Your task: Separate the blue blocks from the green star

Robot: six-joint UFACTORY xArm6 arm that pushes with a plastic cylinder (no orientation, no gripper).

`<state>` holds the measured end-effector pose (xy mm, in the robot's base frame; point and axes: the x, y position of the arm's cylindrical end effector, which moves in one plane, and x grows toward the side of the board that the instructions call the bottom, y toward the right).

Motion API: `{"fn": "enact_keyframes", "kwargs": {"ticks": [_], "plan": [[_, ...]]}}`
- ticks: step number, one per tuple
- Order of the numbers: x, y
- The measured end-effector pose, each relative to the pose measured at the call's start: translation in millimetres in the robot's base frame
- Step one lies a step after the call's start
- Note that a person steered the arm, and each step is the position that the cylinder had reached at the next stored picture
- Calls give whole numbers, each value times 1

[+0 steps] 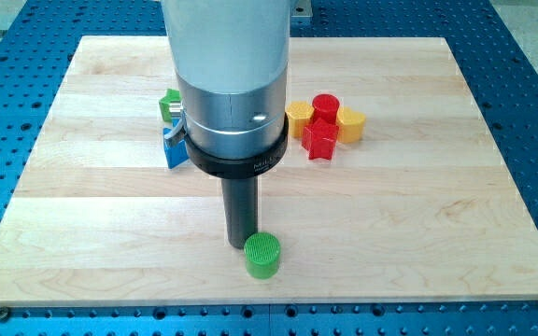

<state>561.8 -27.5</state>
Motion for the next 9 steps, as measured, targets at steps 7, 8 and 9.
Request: {"fn": "enact_keyframes", "kwargs": {"ticks": [7, 8, 9], "plan": [[-127, -65], [-136, -49], [-158, -32]]}}
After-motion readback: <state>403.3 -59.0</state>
